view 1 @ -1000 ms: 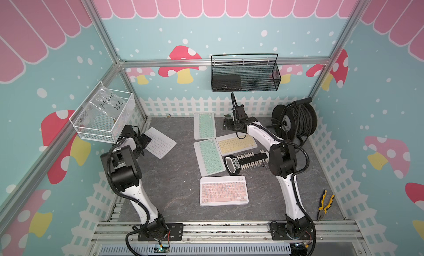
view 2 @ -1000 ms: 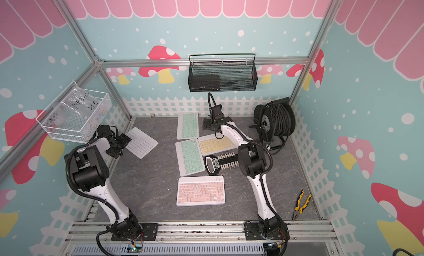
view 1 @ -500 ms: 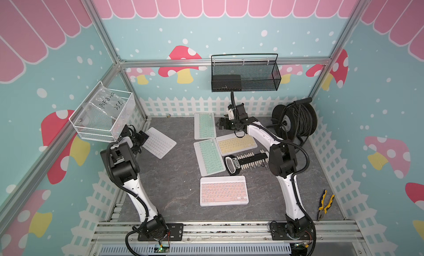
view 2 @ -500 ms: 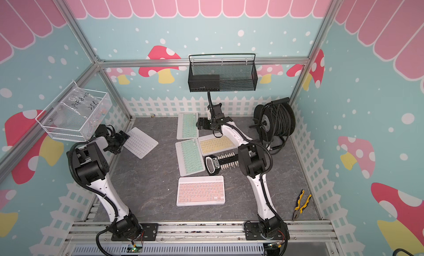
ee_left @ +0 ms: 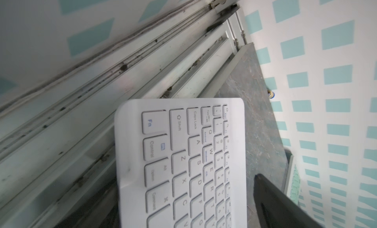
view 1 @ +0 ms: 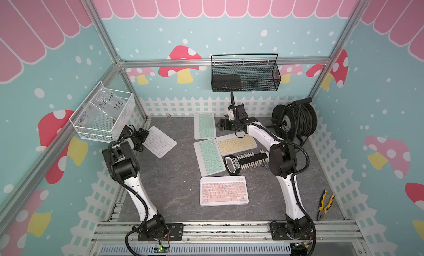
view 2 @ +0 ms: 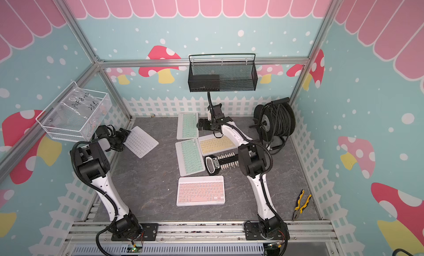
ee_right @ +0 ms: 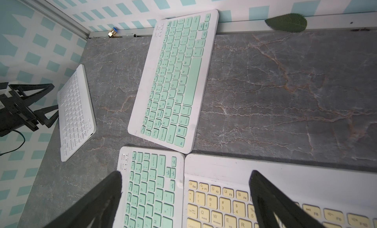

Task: Stack the numeric keypads
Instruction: Pick up the numeric keypad from the center of the board.

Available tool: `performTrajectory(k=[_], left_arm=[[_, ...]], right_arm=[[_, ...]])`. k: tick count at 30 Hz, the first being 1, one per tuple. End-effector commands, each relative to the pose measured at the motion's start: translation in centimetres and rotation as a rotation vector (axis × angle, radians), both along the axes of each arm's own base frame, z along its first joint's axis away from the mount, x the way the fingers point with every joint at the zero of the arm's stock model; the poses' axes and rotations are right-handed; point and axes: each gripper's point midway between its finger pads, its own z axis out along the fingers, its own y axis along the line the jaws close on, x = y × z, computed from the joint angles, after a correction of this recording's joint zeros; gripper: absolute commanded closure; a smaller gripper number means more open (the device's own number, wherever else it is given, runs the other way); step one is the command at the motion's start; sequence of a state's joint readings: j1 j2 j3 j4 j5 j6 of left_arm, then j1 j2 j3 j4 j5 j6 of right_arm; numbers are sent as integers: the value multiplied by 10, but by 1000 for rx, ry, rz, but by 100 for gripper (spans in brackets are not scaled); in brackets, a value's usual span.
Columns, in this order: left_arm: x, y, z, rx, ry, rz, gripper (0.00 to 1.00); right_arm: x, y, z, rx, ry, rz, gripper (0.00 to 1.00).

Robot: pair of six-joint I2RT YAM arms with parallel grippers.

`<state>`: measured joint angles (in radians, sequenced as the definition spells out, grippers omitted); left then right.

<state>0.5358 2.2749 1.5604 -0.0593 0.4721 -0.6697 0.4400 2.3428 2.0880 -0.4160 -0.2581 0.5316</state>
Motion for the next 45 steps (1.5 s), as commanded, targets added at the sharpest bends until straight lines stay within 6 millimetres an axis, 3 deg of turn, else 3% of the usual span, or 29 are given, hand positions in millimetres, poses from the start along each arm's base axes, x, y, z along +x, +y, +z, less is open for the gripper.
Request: performTrajectory(k=[1, 14, 22, 30, 39, 45], left_arm=[[-4, 20, -11, -112, -75, 96, 4], [-9, 32, -19, -219, -159, 96, 10], [-14, 41, -26, -273, -193, 132, 20], [-19, 37, -22, -264, -195, 110, 41], [-24, 28, -20, -261, -186, 77, 46], [-26, 25, -23, -265, -165, 75, 54]], right_arm=[[-1, -2, 14, -9, -19, -1, 1], [-1, -4, 14, -9, -13, -17, 1], [-5, -9, 8, -20, 4, -43, 1], [-11, -12, 1, -13, 16, -64, 1], [-16, -15, -5, -18, 32, -73, 1], [-17, -16, -7, -22, 35, -70, 1]])
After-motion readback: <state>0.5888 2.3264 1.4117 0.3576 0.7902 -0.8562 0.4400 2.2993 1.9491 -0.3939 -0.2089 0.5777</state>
